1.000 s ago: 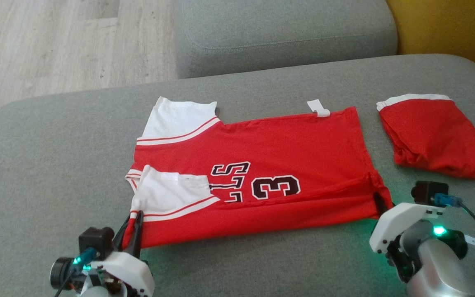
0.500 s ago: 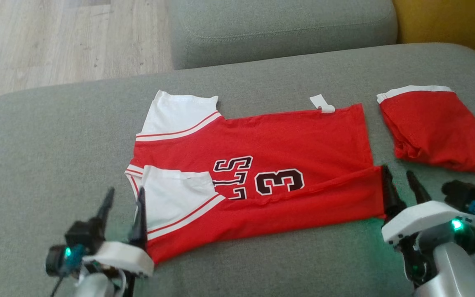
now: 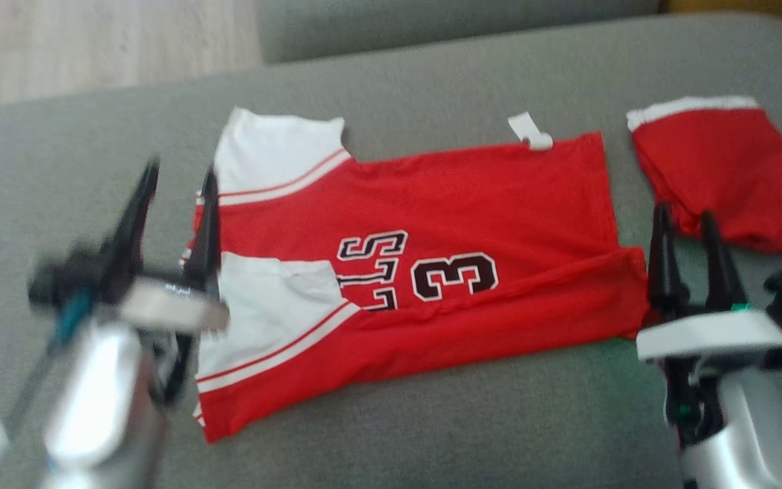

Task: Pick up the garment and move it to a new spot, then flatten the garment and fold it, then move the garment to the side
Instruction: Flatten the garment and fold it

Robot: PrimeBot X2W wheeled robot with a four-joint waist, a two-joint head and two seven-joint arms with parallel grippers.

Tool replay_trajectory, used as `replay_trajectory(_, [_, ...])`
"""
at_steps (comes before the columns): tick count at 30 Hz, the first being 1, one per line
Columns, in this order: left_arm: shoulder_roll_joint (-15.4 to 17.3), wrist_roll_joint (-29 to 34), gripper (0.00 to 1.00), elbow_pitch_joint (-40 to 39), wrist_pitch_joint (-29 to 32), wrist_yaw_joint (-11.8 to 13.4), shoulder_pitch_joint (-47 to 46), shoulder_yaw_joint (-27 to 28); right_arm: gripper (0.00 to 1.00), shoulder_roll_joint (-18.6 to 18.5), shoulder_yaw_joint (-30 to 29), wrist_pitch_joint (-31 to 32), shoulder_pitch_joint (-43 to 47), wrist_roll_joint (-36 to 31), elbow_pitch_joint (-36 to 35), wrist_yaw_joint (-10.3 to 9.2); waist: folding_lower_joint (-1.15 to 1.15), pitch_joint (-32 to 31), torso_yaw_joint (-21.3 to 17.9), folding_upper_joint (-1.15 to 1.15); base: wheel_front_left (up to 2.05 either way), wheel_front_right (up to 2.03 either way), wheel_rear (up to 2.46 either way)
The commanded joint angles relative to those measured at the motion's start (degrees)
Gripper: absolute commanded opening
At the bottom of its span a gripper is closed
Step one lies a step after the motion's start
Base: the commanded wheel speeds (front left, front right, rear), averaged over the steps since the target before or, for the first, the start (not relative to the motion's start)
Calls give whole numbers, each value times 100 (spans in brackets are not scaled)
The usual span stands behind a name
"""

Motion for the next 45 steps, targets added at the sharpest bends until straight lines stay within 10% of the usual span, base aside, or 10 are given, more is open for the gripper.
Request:
replay_trajectory(1, [449, 133, 100, -64, 269, -114, -934, -96, 100, -17, 109, -82, -414, -56, -295, 11, 0, 414, -180, 0, 0, 0, 0])
replay_trajectory(17, [2519, -1568, 100, 2076, 3015, -186, -3938, -2626, 100, -17, 448, -289, -1176, 199, -598, 11, 0, 1706, -926, 0, 0, 0, 0])
replay_trajectory(41, [2648, -2847, 100, 3575, 3831, -186, -4718, -3428, 100, -17, 415, -374, -1323, 227, -531, 11, 0, 2051, -1290, 0, 0, 0, 0])
replay_trajectory(42, [2631, -2937, 82, 3578, 3927, -186, -4697, -3448, 100, -17, 397, -375, -1324, 219, -533, 11, 0, 2041, -1285, 0, 0, 0, 0])
replay_trajectory(43, [2618, -3031, 26, 3558, 4011, -186, -4675, -3468, 100, -17, 380, -375, -1324, 210, -535, 11, 0, 2029, -1275, 0, 0, 0, 0])
replay_trajectory(44, [2608, -3128, 0, 3518, 4092, -186, -4648, -3496, 100, -17, 362, -375, -1321, 199, -537, 11, 0, 2015, -1261, 0, 0, 0, 0])
replay_trajectory(45, [2607, -3214, 0, 3468, 4153, -186, -4624, -3528, 100, -17, 343, -376, -1316, 182, -537, 11, 0, 1995, -1242, 0, 0, 0, 0])
